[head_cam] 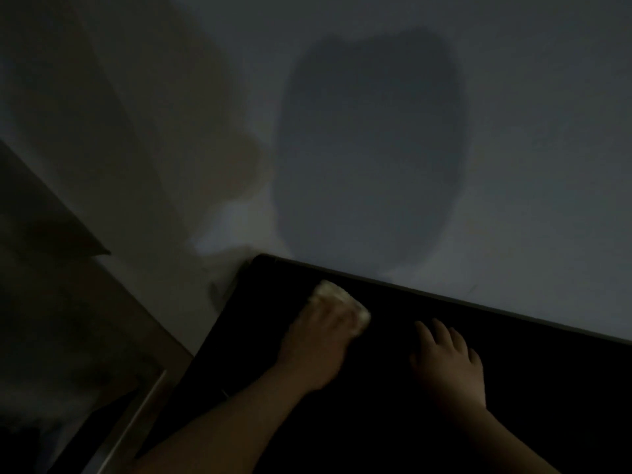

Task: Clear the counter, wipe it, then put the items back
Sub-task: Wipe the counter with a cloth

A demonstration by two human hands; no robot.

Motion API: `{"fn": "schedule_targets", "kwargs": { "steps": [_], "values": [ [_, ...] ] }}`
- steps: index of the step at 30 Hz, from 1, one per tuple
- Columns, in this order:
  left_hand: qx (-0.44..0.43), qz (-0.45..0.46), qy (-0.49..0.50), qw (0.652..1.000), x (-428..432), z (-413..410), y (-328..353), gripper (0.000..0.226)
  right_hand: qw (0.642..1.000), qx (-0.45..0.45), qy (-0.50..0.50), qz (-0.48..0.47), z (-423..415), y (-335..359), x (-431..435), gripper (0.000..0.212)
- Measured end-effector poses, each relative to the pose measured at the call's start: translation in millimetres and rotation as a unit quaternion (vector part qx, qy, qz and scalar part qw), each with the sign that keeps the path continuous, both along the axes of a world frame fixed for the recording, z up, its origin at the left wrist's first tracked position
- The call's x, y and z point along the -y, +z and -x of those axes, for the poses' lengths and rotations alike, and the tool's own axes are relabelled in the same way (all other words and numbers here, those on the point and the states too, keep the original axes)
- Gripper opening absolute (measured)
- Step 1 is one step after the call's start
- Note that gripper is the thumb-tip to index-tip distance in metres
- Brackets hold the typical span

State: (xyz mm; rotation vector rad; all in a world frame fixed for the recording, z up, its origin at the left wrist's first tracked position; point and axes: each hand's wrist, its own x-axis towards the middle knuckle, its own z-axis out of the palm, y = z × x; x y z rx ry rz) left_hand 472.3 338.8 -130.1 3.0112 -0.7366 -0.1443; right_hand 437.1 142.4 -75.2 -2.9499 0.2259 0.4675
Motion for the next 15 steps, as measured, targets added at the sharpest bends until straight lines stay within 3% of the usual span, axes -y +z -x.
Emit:
{"fn": "schedule_targets", "kwargs": {
  "steps": [3, 4, 6, 9, 11, 12, 13, 15],
  "values": [
    [0.015, -0.092, 0.135, 0.986, -70.0, -21.1, -2.0, 0.070, 0.999, -0.015, 0.030, 0.006, 7.7, 2.0, -1.5, 0.056],
    [-0.024, -0.097, 0.182, 0.978, -78.7, -20.6, 8.5, 0.075, 0.999, -0.018, 0.040, 0.009, 10.8, 1.8, -4.3, 0.056],
    [-0.042, -0.042, 0.265, 0.962, -58.5, -9.5, 20.2, 0.062, 0.998, -0.018, 0.054, 0.008, 16.4, -0.6, -14.2, 0.056],
    [0.053, 0.041, 0.173, 0.983, 6.3, 26.0, 22.4, 0.058, 0.999, -0.008, 0.049, -0.002, 17.7, -1.8, -29.4, 0.054],
    [0.014, 0.009, 0.004, 1.000, 9.2, 39.7, 17.6, 0.070, 0.999, 0.001, 0.044, -0.005, 17.0, -2.1, -32.3, 0.054],
    [0.037, -0.023, -0.057, 0.997, -7.1, 37.1, 16.6, 0.068, 0.999, 0.000, 0.049, -0.008, 18.2, -2.7, -31.8, 0.055],
    [0.062, -0.037, -0.061, 0.996, -30.2, 30.2, 16.7, 0.063, 0.998, -0.006, 0.057, -0.013, 19.8, -2.7, -29.9, 0.056],
    [0.076, -0.055, 0.028, 0.995, -78.8, 18.6, 13.0, 0.062, 0.997, -0.021, 0.073, -0.015, 25.0, -1.3, -25.9, 0.060]
  ]
}}
